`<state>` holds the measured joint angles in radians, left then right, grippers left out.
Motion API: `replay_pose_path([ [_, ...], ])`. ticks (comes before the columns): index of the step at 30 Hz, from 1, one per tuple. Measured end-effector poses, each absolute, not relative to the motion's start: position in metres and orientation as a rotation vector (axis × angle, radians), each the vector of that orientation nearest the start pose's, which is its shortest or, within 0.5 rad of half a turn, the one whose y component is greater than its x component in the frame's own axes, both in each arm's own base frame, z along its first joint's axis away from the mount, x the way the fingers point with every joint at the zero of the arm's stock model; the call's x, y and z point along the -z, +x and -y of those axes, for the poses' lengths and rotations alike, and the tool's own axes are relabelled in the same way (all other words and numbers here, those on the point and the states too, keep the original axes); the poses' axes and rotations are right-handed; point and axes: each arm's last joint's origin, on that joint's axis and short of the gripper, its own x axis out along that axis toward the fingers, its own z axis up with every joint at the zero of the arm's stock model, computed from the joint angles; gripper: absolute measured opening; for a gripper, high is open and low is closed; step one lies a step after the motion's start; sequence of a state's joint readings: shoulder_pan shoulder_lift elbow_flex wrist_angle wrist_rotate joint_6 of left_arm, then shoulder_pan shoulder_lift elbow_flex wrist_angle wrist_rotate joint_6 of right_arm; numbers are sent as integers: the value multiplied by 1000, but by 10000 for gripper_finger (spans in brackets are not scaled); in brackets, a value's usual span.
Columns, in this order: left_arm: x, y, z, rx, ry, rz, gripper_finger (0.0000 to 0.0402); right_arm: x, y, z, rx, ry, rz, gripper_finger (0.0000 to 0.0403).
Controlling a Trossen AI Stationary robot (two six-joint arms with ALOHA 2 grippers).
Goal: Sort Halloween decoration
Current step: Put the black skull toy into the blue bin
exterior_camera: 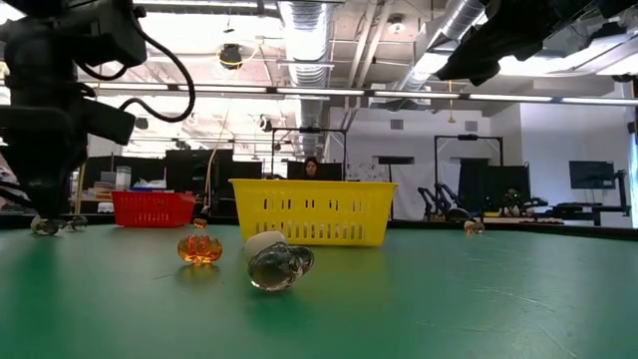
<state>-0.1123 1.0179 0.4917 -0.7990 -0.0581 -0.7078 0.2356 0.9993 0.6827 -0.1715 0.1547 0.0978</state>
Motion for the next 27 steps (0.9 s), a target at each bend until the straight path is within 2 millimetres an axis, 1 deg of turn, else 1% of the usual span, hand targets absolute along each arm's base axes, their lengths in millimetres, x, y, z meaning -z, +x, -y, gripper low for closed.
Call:
replay_pose_path([
  [5, -160, 148, 14, -428, -447, -1273, 205, -261, 209, -46, -57, 0, -486, 164],
  [9, -147, 146, 15, -407, -463, -1331, 206, -260, 208, -48, -68, -4, -492, 164],
  [12, -141, 146, 16, -396, -451, -1360, 206, -260, 208, -50, -76, -7, -492, 164],
  [22, -145, 152, 16, -347, -379, -1347, 205, -260, 208, -50, -75, -7, -493, 164],
  [27, -146, 153, 16, -333, -366, -1341, 183, -260, 207, -50, -75, -7, -493, 164],
])
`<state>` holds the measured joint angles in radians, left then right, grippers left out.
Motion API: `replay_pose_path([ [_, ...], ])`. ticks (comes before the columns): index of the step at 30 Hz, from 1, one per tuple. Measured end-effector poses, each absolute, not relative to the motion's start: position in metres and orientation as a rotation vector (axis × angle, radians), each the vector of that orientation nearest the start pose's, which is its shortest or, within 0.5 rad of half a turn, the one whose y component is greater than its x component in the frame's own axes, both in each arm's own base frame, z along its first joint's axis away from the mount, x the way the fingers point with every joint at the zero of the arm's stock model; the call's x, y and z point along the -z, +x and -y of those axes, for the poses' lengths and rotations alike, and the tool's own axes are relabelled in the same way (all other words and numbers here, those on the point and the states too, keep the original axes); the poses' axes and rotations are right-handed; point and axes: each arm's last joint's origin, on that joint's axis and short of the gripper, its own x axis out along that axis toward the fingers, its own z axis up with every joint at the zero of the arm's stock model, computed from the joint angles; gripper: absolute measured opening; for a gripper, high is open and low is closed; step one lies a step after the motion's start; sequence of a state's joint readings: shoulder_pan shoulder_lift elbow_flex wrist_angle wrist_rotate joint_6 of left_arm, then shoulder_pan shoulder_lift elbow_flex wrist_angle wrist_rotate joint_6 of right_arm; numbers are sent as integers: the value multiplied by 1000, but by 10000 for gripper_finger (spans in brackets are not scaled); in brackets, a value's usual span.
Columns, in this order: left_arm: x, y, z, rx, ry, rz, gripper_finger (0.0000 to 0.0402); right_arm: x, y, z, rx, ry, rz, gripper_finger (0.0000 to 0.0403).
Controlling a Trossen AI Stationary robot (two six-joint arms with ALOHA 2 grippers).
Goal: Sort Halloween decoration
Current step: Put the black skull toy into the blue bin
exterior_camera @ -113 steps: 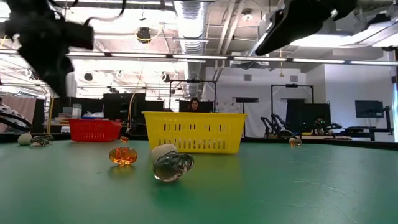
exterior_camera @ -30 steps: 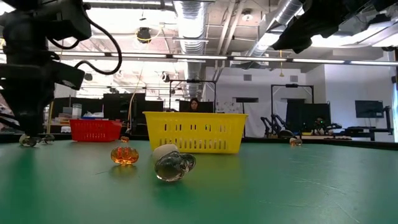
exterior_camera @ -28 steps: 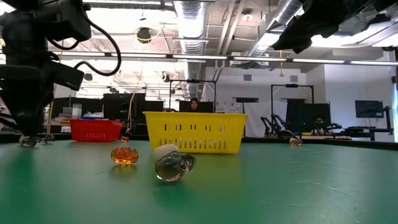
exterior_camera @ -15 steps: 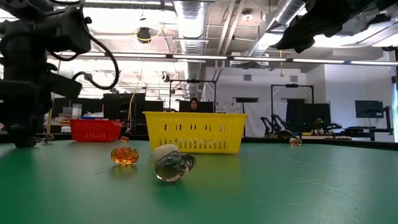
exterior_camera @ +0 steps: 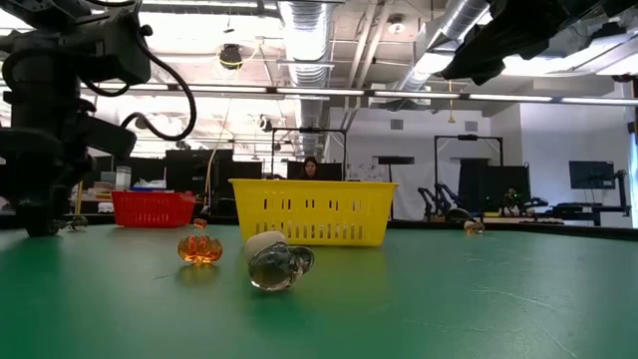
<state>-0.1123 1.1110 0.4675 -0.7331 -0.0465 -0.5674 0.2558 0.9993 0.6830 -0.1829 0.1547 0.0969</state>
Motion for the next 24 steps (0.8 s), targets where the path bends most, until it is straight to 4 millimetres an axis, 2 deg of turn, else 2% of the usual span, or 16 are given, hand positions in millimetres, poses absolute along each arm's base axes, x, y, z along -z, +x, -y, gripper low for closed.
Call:
replay_pose_path([
  [17, -147, 152, 16, -320, -367, -1352, 71, -260, 207, -50, -75, -8, -497, 164],
  [21, -148, 154, 17, -293, -363, -1338, 66, -260, 207, -50, -74, -8, -497, 164],
  [24, -150, 163, 20, -206, -416, -1265, 70, -261, 207, -49, -74, -8, -494, 164],
])
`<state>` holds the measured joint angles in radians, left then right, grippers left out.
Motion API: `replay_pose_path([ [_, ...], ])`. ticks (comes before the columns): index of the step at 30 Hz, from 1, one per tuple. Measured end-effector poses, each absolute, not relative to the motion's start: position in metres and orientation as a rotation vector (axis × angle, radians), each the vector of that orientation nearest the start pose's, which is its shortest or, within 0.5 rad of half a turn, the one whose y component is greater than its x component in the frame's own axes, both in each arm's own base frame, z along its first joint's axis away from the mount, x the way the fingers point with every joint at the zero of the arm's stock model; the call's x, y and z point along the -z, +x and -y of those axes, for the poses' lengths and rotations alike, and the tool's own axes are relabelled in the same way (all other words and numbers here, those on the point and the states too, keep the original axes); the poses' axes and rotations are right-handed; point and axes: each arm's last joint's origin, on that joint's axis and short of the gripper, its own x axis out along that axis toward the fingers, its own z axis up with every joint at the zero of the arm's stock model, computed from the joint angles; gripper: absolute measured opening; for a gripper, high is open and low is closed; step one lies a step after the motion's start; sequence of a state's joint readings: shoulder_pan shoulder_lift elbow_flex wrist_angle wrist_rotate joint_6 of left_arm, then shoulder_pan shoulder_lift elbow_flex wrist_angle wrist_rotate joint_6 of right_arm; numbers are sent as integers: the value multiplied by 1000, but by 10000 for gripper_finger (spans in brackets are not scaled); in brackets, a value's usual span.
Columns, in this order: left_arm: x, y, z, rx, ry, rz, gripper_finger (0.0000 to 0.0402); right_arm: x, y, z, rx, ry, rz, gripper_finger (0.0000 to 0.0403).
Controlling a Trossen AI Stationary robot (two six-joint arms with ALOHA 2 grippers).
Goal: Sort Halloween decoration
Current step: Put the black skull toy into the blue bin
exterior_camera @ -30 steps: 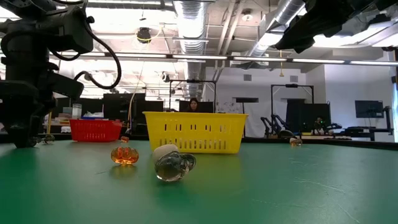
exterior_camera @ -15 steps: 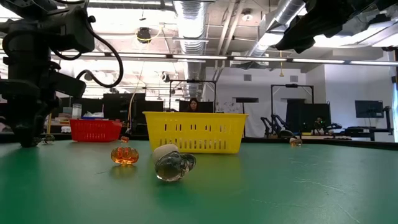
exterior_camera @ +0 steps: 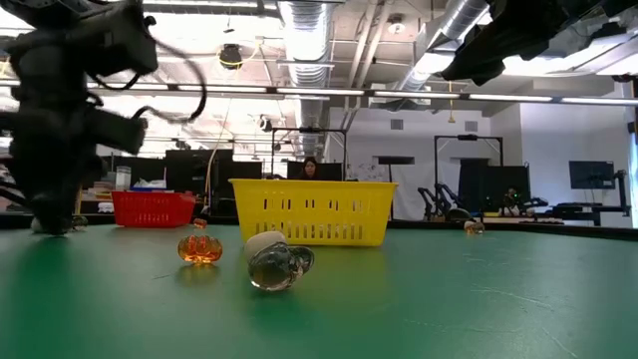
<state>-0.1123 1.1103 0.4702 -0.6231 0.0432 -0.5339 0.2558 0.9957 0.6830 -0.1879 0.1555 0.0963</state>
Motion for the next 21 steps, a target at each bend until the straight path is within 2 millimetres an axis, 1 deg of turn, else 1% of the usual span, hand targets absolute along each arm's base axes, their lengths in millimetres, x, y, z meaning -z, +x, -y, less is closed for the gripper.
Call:
replay_pose_path([
  [3, -157, 180, 25, -53, -499, -1106, 71, -264, 204, -48, -71, -4, -479, 164],
  [6, -174, 200, 35, 107, -529, -851, 69, -268, 201, -47, -72, 2, -456, 164],
  [9, -196, 218, 49, 213, -488, -553, 69, -273, 197, -46, -71, 10, -431, 164],
  [11, -205, 226, 62, 249, -436, -392, 69, -275, 194, -45, -68, 30, -417, 164],
  [13, -208, 237, 78, 268, -359, -306, 69, -278, 192, -45, -63, 60, -402, 164],
  [15, -204, 252, 95, 256, -271, -283, 69, -282, 188, -44, -59, 93, -385, 164],
  [18, -195, 290, 121, 238, -126, -254, 69, -290, 185, -43, -60, 124, -351, 164],
  [21, -187, 341, 139, 225, 9, -191, 69, -299, 181, -46, -80, 152, -322, 164],
])
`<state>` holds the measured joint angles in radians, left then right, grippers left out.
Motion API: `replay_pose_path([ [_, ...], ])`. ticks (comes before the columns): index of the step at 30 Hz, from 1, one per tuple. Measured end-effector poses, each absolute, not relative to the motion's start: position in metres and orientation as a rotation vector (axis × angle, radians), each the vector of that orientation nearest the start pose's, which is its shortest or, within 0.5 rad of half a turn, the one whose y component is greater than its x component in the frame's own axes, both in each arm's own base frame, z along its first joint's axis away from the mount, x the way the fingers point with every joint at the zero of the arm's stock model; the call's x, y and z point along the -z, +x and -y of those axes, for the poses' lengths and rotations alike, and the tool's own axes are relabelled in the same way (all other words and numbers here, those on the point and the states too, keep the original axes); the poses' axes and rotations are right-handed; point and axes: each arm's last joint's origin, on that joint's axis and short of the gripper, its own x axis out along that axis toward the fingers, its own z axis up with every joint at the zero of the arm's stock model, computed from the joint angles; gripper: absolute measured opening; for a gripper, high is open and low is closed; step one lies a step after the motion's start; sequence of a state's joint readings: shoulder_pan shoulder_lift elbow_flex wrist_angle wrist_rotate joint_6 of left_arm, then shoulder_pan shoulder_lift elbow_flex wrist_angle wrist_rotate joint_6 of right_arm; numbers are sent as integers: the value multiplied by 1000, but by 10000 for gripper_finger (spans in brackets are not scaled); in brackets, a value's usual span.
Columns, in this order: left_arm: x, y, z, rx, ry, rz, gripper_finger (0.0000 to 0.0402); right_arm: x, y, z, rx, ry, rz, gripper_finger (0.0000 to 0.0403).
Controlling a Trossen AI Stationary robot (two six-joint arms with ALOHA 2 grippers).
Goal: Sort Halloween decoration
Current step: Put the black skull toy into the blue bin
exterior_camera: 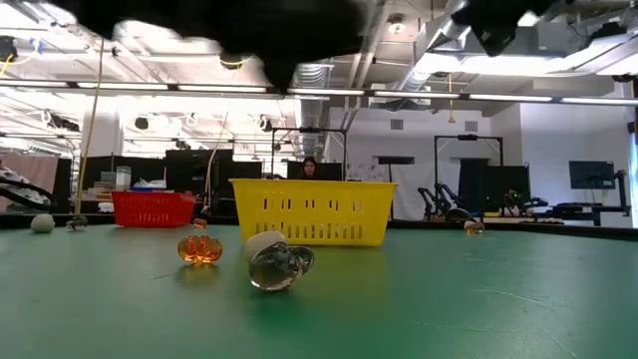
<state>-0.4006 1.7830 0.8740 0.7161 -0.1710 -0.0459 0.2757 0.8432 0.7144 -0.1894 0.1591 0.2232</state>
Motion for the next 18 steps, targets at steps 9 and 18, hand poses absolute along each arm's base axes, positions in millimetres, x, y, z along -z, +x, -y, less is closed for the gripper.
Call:
replay_pose_path([
  [9, -155, 491, 141, 269, 153, -90, 69, -312, 163, -58, -181, 135, -274, 164],
  [18, -151, 572, 135, 297, 180, -76, 69, -313, 141, -60, -108, 94, -289, 164],
])
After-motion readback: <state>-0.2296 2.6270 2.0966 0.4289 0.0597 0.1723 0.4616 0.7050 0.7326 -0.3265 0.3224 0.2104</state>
